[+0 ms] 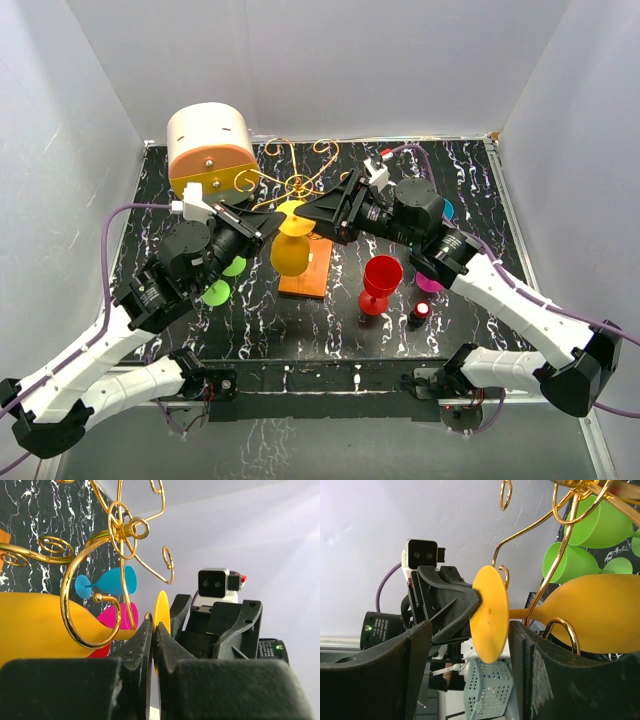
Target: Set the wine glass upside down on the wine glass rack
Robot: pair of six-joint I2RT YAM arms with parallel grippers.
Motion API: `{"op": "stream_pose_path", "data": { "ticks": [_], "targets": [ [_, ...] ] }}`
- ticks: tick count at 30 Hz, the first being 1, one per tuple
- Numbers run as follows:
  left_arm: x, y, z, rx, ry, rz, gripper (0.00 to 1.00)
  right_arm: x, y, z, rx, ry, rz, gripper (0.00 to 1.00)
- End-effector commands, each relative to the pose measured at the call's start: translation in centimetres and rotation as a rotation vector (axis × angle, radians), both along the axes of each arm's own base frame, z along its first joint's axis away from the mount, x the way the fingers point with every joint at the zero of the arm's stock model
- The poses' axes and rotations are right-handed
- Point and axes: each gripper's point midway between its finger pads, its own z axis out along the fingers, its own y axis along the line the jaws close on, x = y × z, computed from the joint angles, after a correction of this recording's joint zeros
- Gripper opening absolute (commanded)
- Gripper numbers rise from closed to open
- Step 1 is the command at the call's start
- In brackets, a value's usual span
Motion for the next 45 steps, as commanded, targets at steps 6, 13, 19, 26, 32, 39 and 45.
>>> {"op": "stream_pose_path", "data": {
  "ticks": [6,13,19,26,32,39,45],
  "targets": [
    [1.0,1.9,4.6,-0.135,-0.103,0.11,0.0,0.2,-2.4,3.2,-0.005,-0.097,-0.12,0.65],
    [2.0,3.1,4.4,-0.115,-0.116,0.197,0.0,0.2,-4.5,4.1,-0.005,-0.137,-0.209,0.74],
    [2.4,2.9,4.6,-0.114,-0.122,0.211,0.0,-0.8,-5.7,6.8,0.086,-0.235,-0.226,0.8],
    [2.5,4.5,3.4,-0.092,-0.09,0.281,0.0,-1.5,-6.5,8.2,0.142,-0.321,-0.235,0.8],
    [2.4,5.9,2.9,-0.075,-0.088,0.327,0.0,-1.8,-6.9,8.2,0.146,-0.336,-0.243,0.8],
    [1.7,7.5,1.8,-0.061,-0.044,0.365,0.0,-1.1,-6.9,7.8,0.153,-0.319,-0.268,0.78],
    [1.2,7.1,2.0,-0.054,-0.045,0.326,0.0,-0.7,-5.5,7.3,0.158,-0.306,-0.223,0.78]
  ]
}}
